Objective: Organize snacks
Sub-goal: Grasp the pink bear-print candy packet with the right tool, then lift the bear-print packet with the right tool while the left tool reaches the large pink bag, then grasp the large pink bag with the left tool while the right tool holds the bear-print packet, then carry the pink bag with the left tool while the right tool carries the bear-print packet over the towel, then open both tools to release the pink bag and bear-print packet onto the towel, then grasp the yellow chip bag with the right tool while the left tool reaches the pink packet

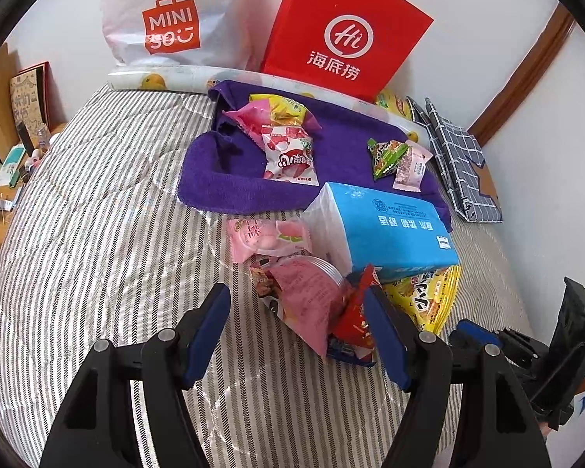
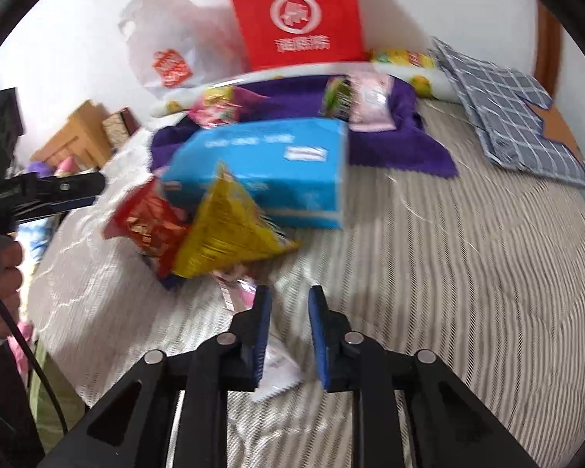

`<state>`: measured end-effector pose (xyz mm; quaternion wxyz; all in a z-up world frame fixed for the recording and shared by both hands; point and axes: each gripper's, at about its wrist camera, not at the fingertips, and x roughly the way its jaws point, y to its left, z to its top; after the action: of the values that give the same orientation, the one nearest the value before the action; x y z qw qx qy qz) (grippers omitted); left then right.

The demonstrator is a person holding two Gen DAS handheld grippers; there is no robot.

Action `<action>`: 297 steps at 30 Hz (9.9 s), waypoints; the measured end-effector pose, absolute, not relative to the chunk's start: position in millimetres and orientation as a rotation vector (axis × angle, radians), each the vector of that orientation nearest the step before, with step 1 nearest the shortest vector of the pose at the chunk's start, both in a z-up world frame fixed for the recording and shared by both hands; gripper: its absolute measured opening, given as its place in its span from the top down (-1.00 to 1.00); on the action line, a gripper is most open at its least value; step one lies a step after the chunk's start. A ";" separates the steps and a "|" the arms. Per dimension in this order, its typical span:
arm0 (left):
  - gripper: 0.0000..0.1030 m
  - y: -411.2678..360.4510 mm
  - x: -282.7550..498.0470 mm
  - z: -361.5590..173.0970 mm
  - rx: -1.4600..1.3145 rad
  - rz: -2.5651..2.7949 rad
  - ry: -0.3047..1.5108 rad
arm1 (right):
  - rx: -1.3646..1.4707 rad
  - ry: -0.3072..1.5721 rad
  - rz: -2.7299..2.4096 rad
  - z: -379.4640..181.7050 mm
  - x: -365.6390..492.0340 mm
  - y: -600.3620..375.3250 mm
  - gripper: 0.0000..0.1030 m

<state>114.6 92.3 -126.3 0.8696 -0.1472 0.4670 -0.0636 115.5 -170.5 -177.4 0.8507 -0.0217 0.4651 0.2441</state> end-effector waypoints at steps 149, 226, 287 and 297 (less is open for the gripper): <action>-0.18 24.6 116.8 -78.0 -0.231 -0.242 0.805 | -0.048 0.741 0.283 -86.1 144.7 -180.6 0.60; -0.55 56.0 336.5 -129.0 -0.238 -0.187 0.928 | 0.008 0.912 0.413 -145.4 328.9 -135.7 0.35; -0.57 98.2 124.5 -106.1 -0.280 -0.099 0.884 | -0.135 0.928 0.414 -150.5 104.1 -114.6 0.80; -0.57 92.5 128.7 -112.6 -0.291 -0.109 0.897 | -0.188 0.934 0.346 -148.4 105.8 -172.2 0.77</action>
<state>128.7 92.5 -112.6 0.8893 -0.1402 0.4321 -0.0526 105.8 -172.2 -148.4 0.8743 -0.0898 0.4473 0.1655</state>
